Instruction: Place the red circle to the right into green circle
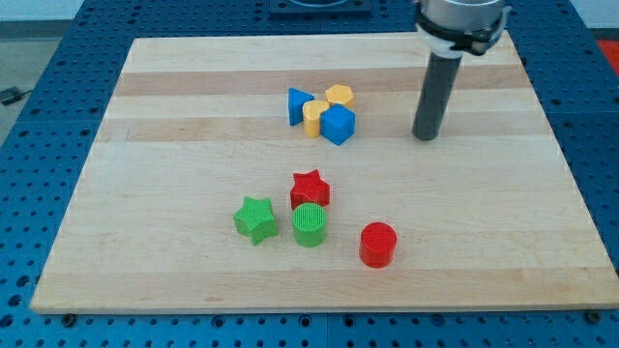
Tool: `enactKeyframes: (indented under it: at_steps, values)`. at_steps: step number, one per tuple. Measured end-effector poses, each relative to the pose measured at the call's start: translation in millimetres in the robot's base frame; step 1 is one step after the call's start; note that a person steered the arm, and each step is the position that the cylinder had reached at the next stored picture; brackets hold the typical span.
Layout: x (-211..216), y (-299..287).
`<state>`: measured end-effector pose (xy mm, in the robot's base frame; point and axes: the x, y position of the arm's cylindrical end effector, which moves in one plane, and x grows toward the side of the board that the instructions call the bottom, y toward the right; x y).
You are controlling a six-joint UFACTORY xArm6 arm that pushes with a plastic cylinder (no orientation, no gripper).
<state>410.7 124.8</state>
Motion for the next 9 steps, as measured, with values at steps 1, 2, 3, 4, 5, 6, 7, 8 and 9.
enactKeyframes:
  at_steps: [1, 2, 3, 4, 5, 6, 7, 8, 9]
  values:
    - [53, 1]
    - [107, 33]
    - [164, 17]
    - [170, -18]
    - [171, -60]
    - [171, -90]
    - [169, -104]
    - [162, -118]
    - [151, -122]
